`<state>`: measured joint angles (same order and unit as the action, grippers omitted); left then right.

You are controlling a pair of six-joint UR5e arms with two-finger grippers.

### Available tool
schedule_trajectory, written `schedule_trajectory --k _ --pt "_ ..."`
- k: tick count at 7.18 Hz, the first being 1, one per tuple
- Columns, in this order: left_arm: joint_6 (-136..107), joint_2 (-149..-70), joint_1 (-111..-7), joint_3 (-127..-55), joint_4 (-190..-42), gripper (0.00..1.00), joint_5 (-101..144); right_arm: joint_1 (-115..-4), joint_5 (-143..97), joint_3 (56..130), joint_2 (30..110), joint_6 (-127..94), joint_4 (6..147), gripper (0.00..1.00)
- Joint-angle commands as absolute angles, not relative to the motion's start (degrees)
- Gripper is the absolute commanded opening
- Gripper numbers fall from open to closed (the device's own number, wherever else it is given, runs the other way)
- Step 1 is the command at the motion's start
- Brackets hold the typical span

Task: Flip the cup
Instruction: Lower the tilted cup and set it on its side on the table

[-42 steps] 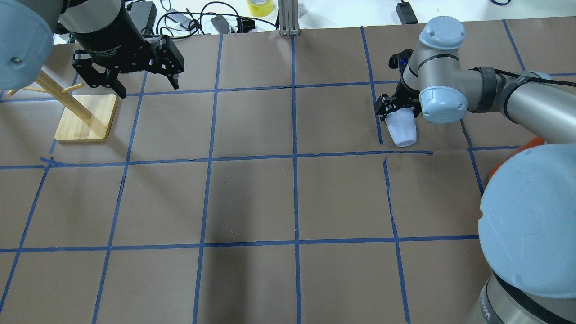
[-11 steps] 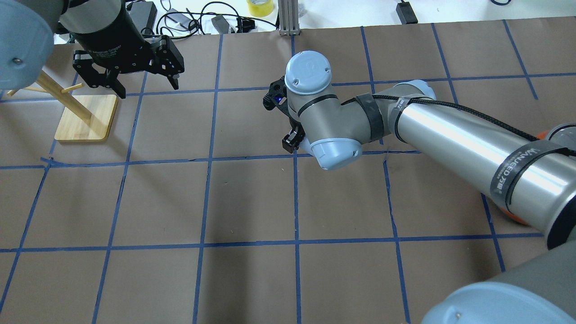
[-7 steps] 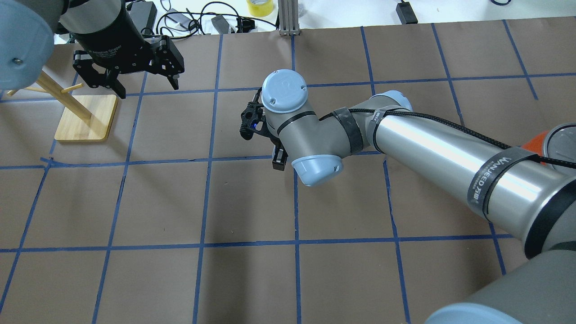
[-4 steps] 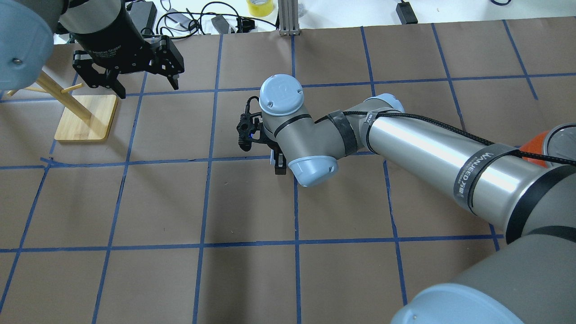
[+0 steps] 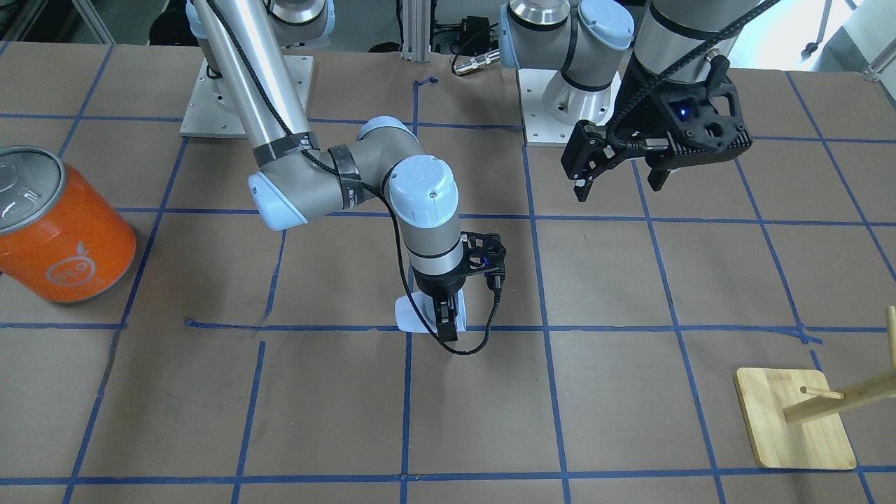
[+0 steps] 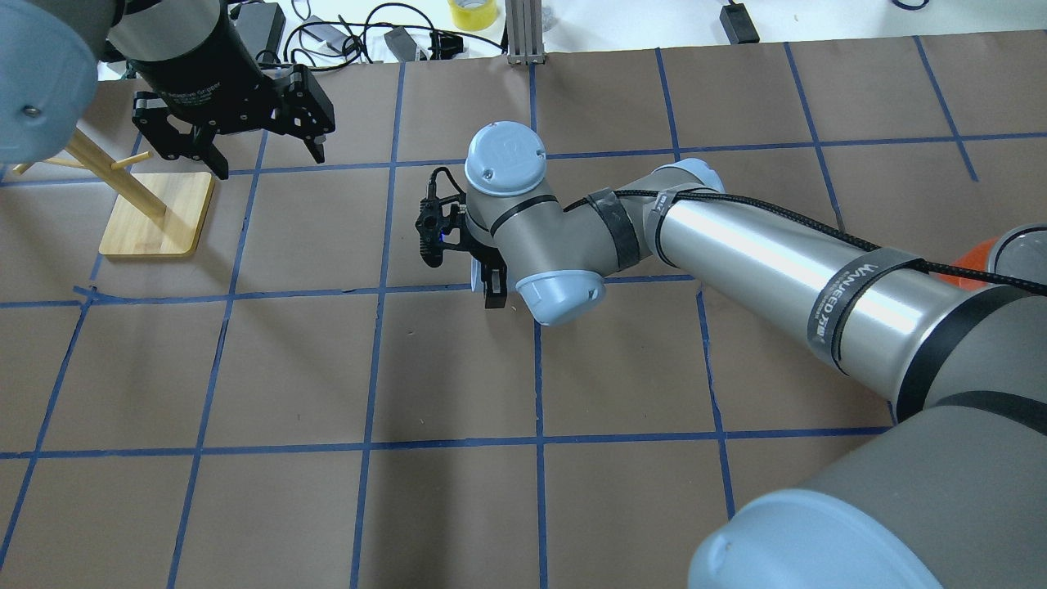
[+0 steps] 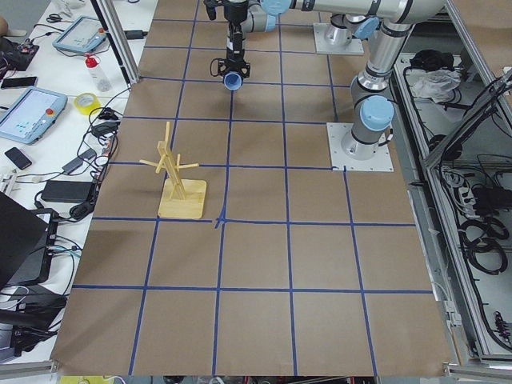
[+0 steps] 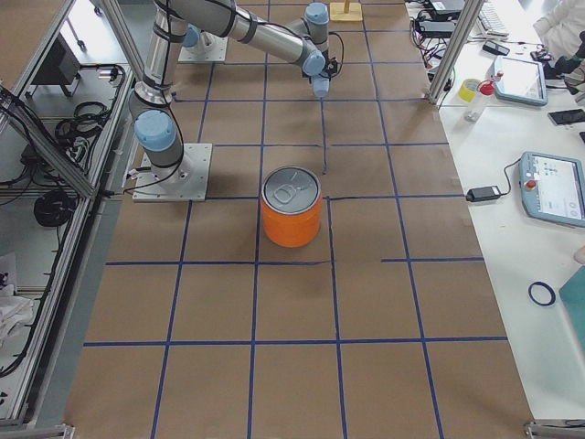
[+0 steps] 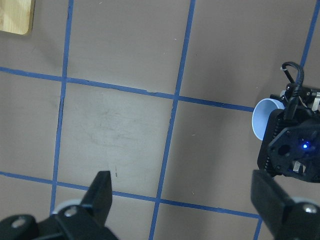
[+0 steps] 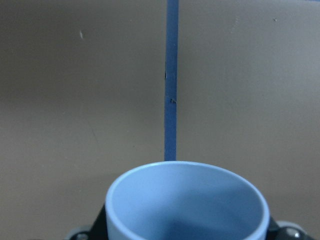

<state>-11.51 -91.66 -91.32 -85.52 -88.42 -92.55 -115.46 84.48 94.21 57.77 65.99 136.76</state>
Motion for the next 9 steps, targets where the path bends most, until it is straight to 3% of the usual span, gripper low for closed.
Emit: schedule_trajectory --k 1,5,9 --pt "-11.5 -91.7 -91.3 -85.5 -88.4 1.00 -92.5 -115.7 84.5 92.8 56.2 64.4 136.7 0.00" --pt "-11.5 -91.7 -91.3 -85.5 -88.4 1.00 -92.5 -115.8 84.5 92.8 55.4 65.0 137.1 0.00" --pt "-11.5 -91.7 -91.3 -85.5 -88.4 1.00 -92.5 -115.8 84.3 92.8 55.0 65.1 137.1 0.34"
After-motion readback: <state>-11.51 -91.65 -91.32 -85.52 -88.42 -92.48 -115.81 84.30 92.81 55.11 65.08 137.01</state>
